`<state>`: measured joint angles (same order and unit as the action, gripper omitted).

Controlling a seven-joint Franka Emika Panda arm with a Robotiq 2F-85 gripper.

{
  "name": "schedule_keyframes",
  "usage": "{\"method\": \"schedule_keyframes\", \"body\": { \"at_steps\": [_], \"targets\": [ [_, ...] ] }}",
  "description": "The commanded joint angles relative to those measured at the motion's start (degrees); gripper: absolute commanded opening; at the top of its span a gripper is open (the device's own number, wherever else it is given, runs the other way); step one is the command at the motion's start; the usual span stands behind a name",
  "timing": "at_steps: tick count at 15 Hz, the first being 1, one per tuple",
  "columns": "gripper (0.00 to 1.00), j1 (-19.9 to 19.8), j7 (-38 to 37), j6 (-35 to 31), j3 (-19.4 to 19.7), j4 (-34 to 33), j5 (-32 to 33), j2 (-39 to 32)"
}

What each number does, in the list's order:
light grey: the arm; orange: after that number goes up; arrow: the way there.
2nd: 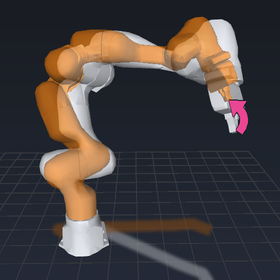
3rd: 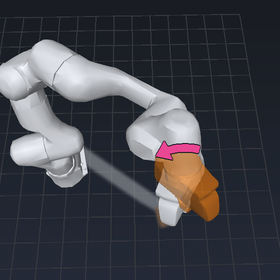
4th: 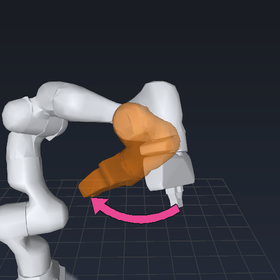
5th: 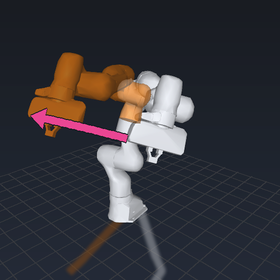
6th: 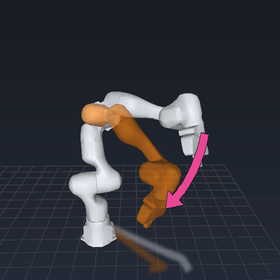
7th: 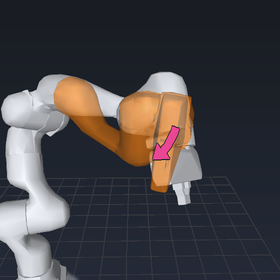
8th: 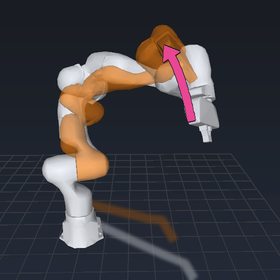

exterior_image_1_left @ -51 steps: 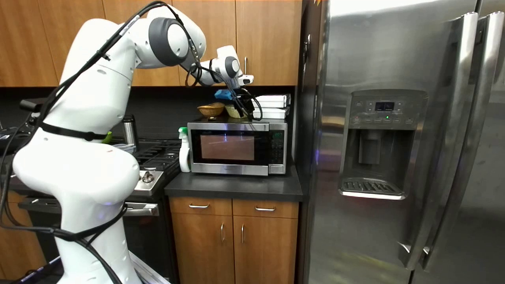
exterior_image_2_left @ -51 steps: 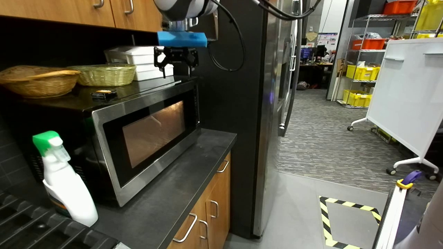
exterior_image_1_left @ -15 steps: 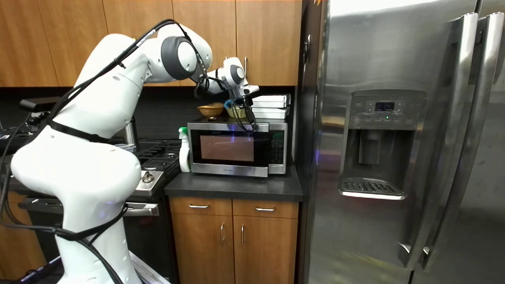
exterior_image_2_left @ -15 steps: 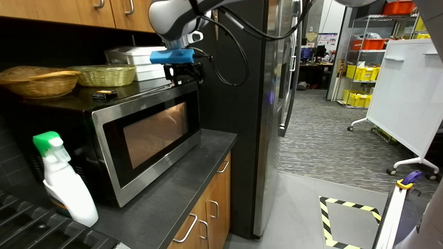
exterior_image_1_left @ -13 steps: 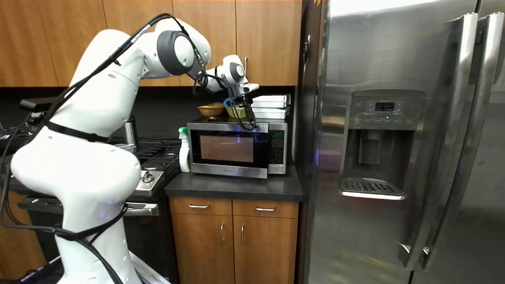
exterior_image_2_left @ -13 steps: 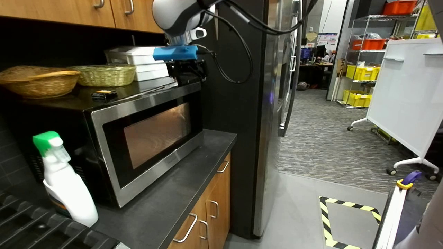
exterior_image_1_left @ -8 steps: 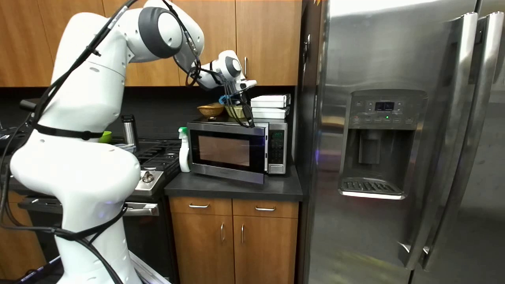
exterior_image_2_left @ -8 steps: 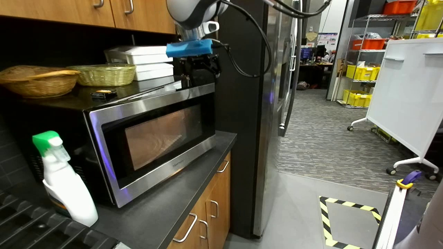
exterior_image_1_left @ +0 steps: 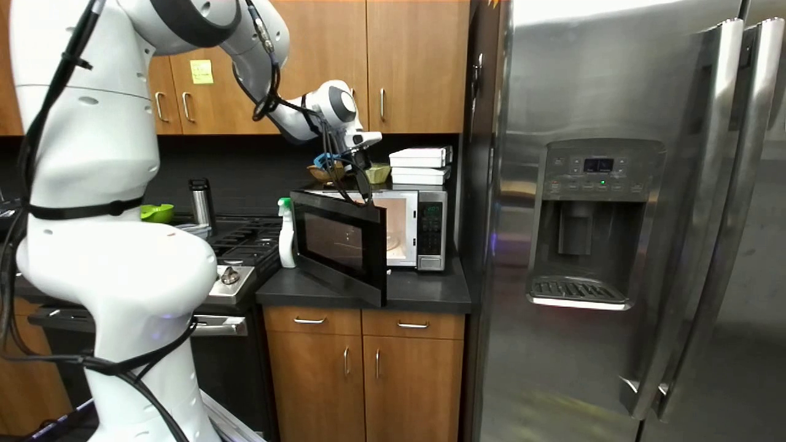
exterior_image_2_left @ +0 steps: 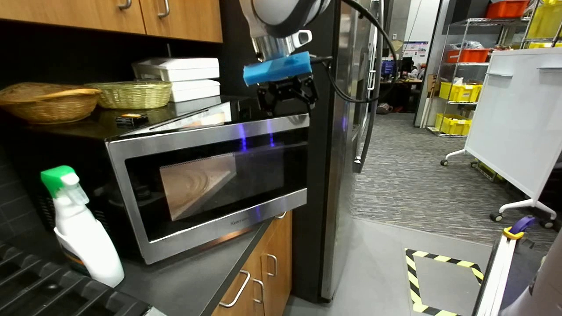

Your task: Open the microwave door.

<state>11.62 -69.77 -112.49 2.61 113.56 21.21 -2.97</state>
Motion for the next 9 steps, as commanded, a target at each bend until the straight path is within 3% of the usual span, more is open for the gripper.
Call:
{"method": "schedule_keyframes", "body": {
  "at_steps": [1,6,9],
  "targets": [
    [1.00,-2.6,-0.6,-1.4,-3.2,14.5,0.8,11.5],
    [1.00,-4.8,6.2,-2.5,-6.5,30.8,0.2,27.3],
    [1.00,-4.9,15.5,-3.7,-6.8,37.3,-2.1,37.1]
  ]
}}
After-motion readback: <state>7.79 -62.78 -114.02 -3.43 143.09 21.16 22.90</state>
